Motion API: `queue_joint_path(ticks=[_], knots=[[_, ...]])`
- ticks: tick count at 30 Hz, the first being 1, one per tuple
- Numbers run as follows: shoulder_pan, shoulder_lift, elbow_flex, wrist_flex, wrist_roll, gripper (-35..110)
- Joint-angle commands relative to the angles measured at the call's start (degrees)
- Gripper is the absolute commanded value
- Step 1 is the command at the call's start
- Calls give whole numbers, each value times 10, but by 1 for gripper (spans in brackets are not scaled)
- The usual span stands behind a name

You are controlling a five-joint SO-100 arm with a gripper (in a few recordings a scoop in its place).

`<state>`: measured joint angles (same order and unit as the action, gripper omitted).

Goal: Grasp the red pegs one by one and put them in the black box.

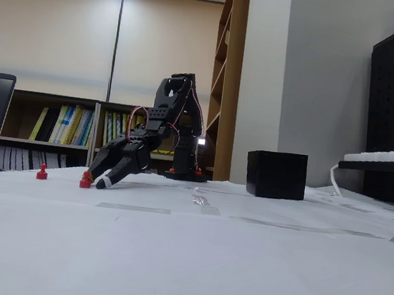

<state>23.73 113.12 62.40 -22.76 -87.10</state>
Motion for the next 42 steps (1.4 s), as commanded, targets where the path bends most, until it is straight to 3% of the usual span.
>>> queue_joint_path(ticks=[1, 32, 36, 40, 42], knots=[[8, 11, 30, -9, -10, 10], [16, 40, 50, -29, -4, 11], [11, 37, 53, -30, -9, 1], [8, 25, 54, 7, -24, 0], [5, -16, 54, 94, -25, 0]])
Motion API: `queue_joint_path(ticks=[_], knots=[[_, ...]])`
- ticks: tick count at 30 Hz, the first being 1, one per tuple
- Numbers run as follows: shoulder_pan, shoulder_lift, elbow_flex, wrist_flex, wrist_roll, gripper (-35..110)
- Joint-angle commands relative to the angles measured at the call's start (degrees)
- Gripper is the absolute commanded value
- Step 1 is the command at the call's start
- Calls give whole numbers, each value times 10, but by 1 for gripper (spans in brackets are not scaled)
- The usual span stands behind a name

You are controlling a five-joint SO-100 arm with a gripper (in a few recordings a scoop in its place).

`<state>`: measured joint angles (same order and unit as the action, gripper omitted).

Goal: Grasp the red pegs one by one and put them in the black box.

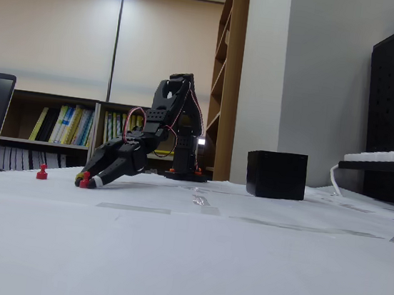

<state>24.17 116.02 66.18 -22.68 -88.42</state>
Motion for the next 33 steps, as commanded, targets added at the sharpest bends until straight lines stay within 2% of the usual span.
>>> queue_joint_path(ticks=[1, 4, 8, 10, 15, 16, 19, 23, 26, 33], knots=[[-1, -76, 21, 168, -15, 0], [-15, -191, 87, 496, -45, 0], [-82, -358, 169, 834, -110, 0], [-134, -416, 236, 976, -147, 0], [-313, -468, 410, 1233, -250, 0], [-355, -473, 432, 1260, -279, 0], [-468, -492, 429, 1259, -354, 0], [-592, -474, 381, 1216, -416, 0], [-635, -421, 355, 1148, -465, 0], [-697, -304, 326, 1057, -486, 0]])
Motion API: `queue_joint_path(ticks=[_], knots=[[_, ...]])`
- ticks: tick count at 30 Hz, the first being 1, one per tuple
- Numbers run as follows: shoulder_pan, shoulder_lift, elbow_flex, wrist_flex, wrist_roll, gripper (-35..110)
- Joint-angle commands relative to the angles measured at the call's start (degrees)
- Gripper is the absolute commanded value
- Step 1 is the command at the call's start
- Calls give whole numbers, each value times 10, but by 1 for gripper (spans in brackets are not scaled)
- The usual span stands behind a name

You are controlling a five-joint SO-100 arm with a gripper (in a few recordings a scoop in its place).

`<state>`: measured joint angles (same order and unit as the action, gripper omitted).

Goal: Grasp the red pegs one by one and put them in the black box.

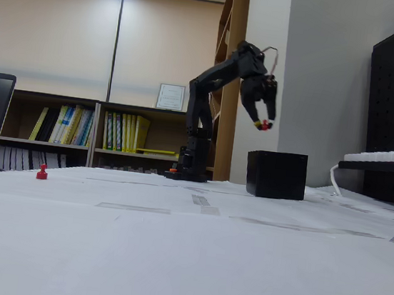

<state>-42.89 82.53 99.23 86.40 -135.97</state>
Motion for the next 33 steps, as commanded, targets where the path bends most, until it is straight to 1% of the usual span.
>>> queue_joint_path(ticks=[1, 3, 6, 9, 11, 13, 17, 19, 21, 23, 25, 26, 28, 30, 33], knots=[[-30, 45, -17, -49, -9, 0], [-34, 74, -35, -75, -7, 2], [-36, 105, -37, -83, -9, 6], [-33, 106, -34, -79, -9, 14], [-23, 94, -25, -76, -9, 17], [-4, 70, 7, -50, -12, 17], [62, -52, 75, 2, -17, 17], [120, -120, 104, 31, 20, 17], [207, -199, 73, 16, 77, 17], [323, -280, -34, -62, 134, 17], [441, -313, -156, -140, 207, 17], [493, -317, -226, -188, 246, 17], [583, -321, -370, -322, 317, 17], [654, -310, -483, -452, 375, 16], [724, -250, -551, -583, 417, 15]])
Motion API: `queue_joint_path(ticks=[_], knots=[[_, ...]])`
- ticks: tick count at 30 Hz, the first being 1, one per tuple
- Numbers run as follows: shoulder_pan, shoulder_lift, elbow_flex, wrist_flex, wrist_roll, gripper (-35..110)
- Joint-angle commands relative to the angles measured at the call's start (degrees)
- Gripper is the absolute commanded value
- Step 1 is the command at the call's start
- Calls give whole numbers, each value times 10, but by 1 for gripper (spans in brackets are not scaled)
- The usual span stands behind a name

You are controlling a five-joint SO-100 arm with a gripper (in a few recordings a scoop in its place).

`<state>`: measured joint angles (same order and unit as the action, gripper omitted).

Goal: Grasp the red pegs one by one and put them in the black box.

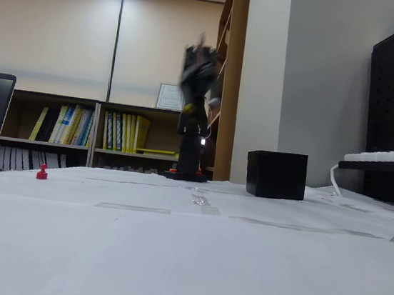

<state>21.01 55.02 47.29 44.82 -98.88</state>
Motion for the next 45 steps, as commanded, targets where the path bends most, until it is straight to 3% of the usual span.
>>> queue_joint_path(ticks=[1, 8, 17, 27, 45], knots=[[102, 51, -36, -192, 54, 15], [171, 206, -40, -383, 68, 15], [204, 398, 30, -530, 80, 15], [200, 510, 112, -630, 84, 15], [191, 629, 230, -710, 105, 15]])
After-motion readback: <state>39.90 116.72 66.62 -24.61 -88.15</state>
